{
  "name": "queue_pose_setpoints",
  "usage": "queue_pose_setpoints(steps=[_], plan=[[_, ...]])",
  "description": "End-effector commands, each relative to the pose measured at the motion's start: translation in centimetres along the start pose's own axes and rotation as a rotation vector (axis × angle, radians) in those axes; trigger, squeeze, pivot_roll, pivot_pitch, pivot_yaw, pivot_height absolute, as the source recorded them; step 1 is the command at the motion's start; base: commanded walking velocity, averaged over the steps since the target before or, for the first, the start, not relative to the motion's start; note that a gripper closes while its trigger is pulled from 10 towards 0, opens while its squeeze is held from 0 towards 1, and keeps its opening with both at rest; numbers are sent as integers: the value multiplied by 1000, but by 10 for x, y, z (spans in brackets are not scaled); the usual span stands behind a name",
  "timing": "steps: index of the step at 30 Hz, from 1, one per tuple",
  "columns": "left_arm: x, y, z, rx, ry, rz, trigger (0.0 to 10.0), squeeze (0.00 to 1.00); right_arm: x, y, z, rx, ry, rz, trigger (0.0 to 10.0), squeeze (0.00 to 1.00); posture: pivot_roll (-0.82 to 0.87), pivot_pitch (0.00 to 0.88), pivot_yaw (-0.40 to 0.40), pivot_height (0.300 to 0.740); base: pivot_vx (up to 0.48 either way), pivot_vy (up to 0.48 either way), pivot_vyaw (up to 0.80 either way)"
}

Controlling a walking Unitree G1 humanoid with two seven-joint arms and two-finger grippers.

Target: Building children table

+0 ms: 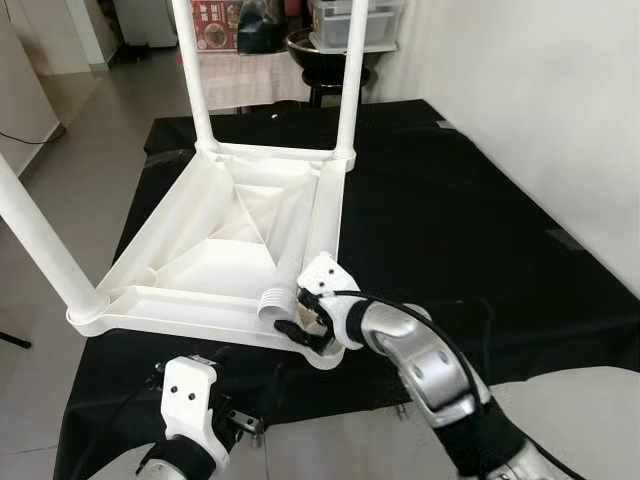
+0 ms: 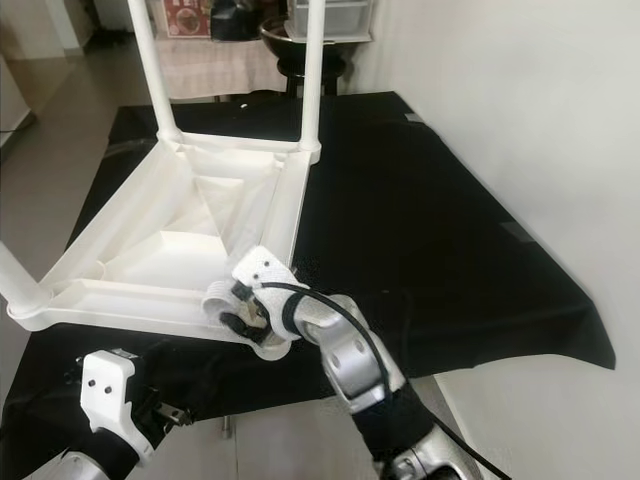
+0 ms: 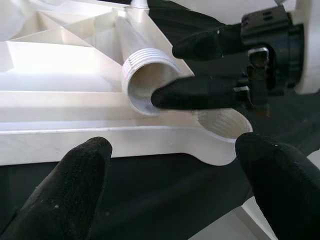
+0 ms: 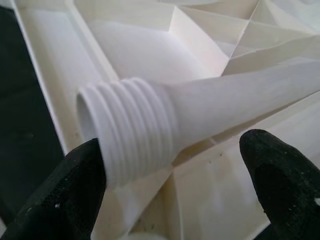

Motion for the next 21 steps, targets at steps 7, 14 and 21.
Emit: queue_pose_setpoints(steps=[7,14,21], plan=[[-4,-1,1,8,5,15,10000,0,-6,-2,-24,-182,23,71,10000,0,9,65,-31,740,0,0,0],[-4,0,1,5,4,13,10000,0,1,-3,-42,-360,18,55,9608,0,6,64,-29,740,0,0,0],[-3,0,1,7,5,10,10000,0,4,-3,-43,-418,-50,36,0,0,11,65,-34,740,0,0,0]])
Point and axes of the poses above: a point about 5 cm out from each wrist's last joint towards the gripper, its own y axis pointing out of the wrist towards the gripper, its own x axis along the axis of the wrist's last joint, z = x × y, the point moved 1 cm from there along y, pointing out of the wrist towards the gripper, and after that the axes turned 7 degrees about -y, right-handed, at the moved point
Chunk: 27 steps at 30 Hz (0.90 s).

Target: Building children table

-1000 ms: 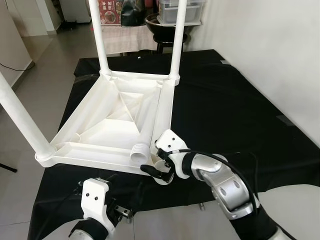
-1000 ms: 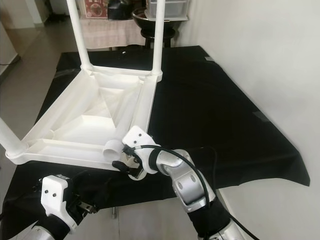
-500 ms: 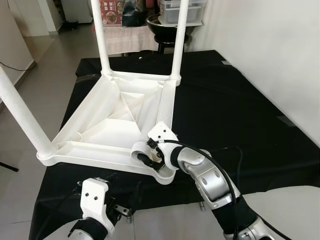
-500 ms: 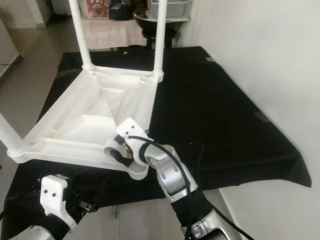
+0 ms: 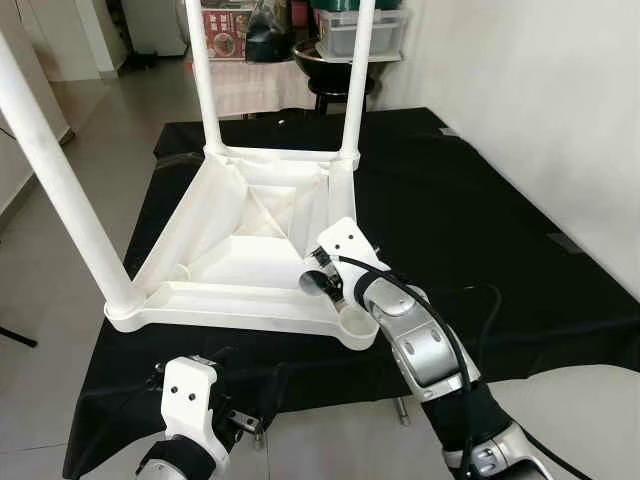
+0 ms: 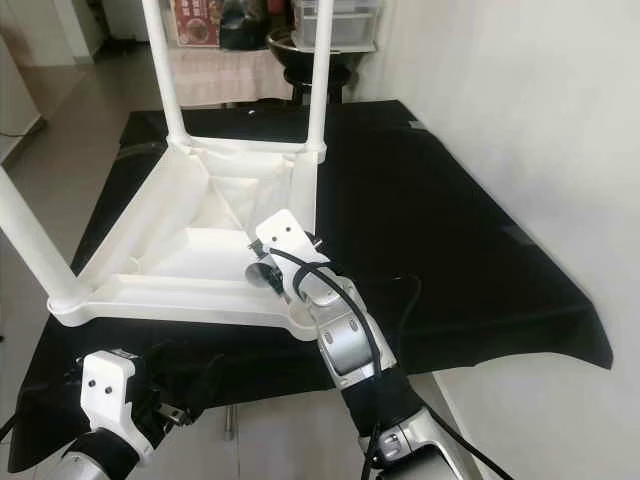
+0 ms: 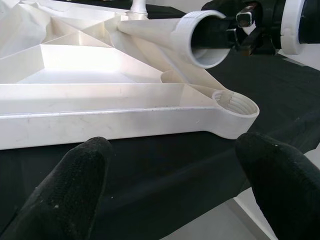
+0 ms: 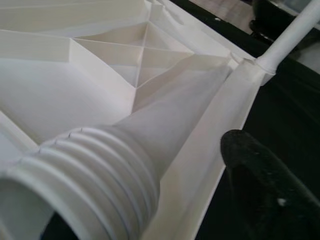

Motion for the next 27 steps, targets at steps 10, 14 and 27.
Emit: queue_pose_setpoints(steps=[10,14,27], plan=[[-1,1,1,5,5,4,10000,0,-4,3,-11,-83,-40,-9,0,0,11,65,-35,740,0,0,0],[5,5,2,9,-2,-17,10000,0,-6,4,-17,-99,6,-15,0,0,7,63,-33,740,0,0,0],[66,50,3,-94,-197,-255,10000,0,-3,-17,-122,-219,671,-269,0,0,-35,37,-5,740,0,0,0]])
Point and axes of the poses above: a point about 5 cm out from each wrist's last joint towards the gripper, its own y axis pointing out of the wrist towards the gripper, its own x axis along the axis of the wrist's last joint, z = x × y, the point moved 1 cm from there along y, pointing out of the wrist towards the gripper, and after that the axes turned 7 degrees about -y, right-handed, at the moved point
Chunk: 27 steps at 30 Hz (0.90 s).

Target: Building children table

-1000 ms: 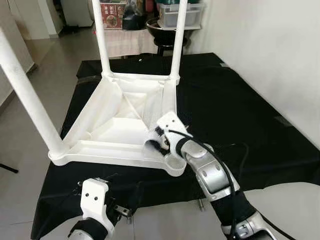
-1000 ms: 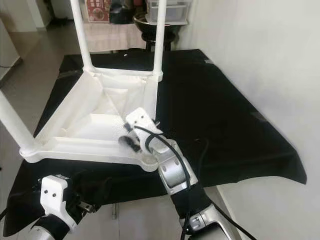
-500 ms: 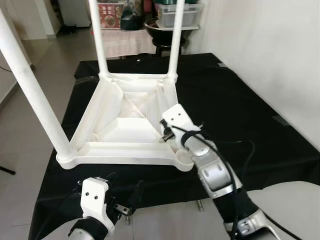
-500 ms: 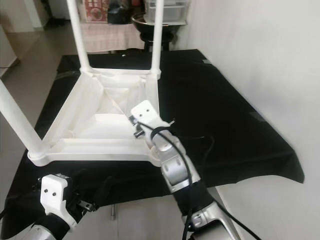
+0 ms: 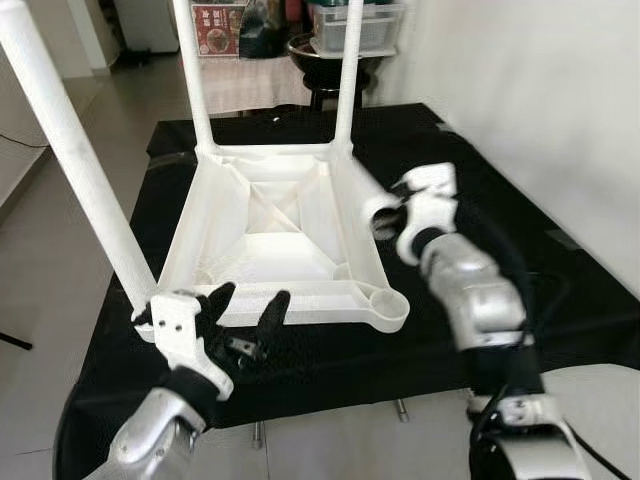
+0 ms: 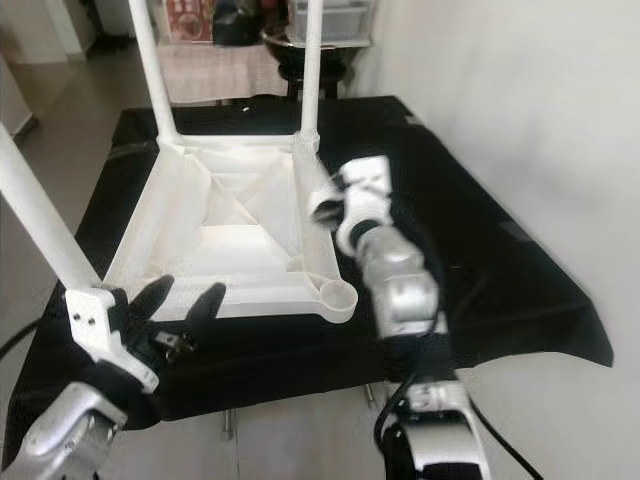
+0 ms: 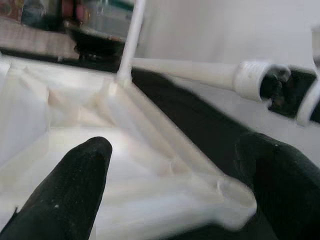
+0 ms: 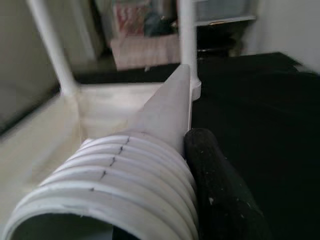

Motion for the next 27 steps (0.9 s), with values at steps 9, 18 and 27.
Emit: queue_pose_setpoints(steps=[9,18,27], plan=[[24,36,-14,-144,-195,-86,10000,0,28,-8,-7,120,421,-189,0,0,-47,24,13,740,0,0,0],[76,59,-60,-473,-584,-229,10000,0,54,-49,24,822,1015,-537,10000,0,-25,14,10,740,0,0,0],[96,56,-60,-552,-740,-305,10000,0,48,-73,39,1088,1074,-538,10000,0,-16,12,9,740,0,0,0]])
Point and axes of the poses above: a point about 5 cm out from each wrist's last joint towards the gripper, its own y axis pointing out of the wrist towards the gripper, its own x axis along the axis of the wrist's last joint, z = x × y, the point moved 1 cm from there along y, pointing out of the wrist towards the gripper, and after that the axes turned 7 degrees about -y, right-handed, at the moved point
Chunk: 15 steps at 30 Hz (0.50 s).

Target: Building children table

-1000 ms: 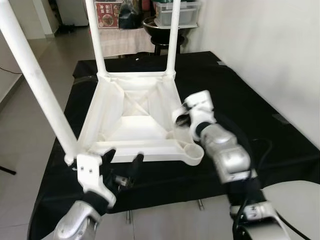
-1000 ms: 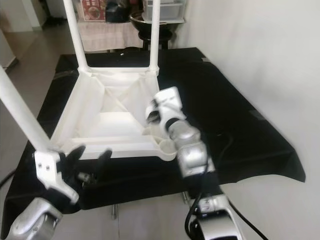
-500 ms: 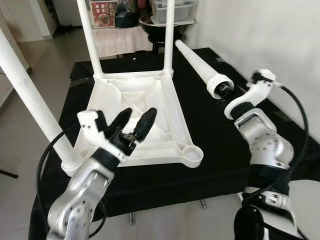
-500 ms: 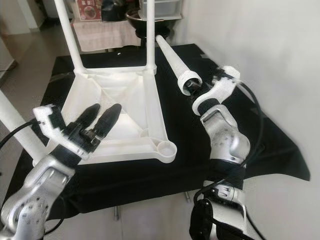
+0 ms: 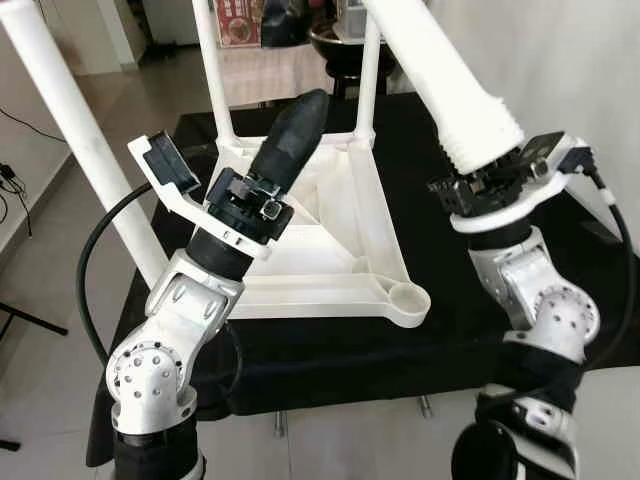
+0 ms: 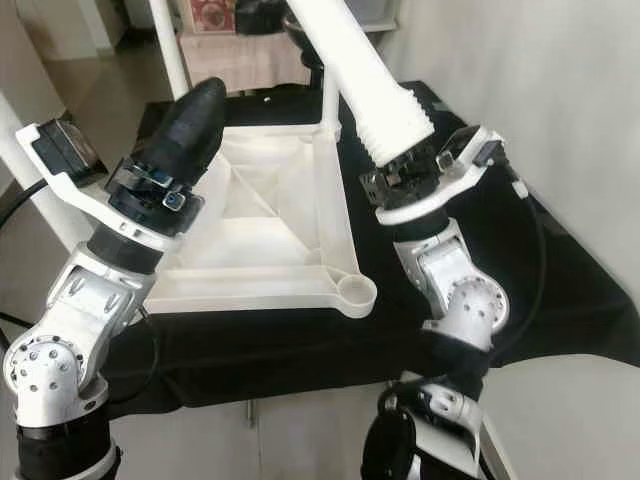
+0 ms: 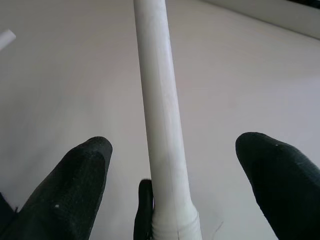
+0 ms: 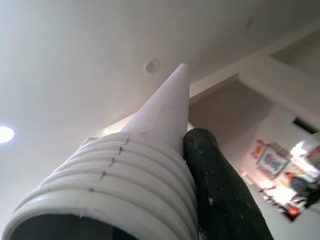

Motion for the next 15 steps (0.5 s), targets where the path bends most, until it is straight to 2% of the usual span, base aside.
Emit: queue_pose_setpoints(steps=[1,3,4,6,9,10,11,15], plan=[[4,2,-5,-28,-18,-24,10000,0,-7,4,9,78,27,32,10000,0,-16,12,9,740,0,0,0],[8,3,-8,-42,-28,-33,10000,0,-13,2,13,102,39,65,10000,0,-16,12,9,740,0,0,0],[15,5,-13,-80,-41,-45,10000,0,-26,-2,23,162,68,141,10000,0,-15,10,11,740,0,0,0],[15,5,-13,-80,-41,-45,10000,0,-26,-2,23,162,68,141,10000,0,-15,10,11,740,0,0,0],[25,8,-21,-128,-52,-53,10000,0,-43,-9,31,214,83,257,10000,0,-16,9,13,740,0,0,0],[25,8,-21,-128,-52,-53,10000,0,-43,-9,31,214,83,257,10000,0,-16,9,13,740,0,0,0],[29,7,-22,-125,-60,-52,10000,0,-50,-12,37,247,77,325,10000,0,-15,8,14,740,0,0,0],[30,7,-21,-118,-65,-57,10000,0,-55,-16,40,267,60,383,10000,0,-16,6,14,740,0,0,0]])
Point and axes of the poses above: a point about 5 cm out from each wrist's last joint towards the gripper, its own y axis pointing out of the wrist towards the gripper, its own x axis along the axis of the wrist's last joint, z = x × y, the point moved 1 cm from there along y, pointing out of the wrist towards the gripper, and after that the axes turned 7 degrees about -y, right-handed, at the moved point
